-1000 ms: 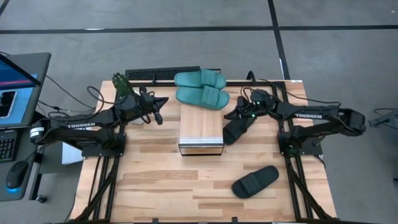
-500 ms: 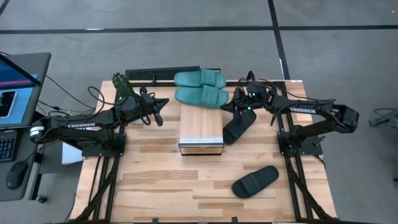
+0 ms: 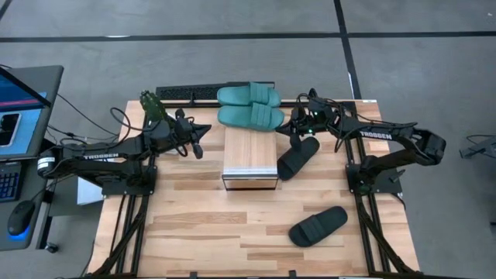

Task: Pick and place slides into the shelf
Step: Put the green slide on the shelf, then put the top black slide on the shelf

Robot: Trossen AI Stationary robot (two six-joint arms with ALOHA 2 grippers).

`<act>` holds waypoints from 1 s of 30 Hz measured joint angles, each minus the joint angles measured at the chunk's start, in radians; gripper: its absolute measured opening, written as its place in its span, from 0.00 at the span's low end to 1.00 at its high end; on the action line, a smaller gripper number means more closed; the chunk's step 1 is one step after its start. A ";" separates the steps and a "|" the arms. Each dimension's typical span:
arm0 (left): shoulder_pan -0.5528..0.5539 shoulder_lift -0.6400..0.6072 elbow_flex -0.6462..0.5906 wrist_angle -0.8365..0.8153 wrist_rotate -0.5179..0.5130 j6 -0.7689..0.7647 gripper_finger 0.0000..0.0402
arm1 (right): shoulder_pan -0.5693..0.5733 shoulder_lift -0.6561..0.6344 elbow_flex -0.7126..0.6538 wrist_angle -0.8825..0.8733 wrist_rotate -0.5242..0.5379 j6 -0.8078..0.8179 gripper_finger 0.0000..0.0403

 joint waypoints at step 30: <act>-0.014 0.000 0.000 0.053 0.325 -0.261 0.00 | 0.122 -0.677 0.000 -0.816 0.354 0.177 0.00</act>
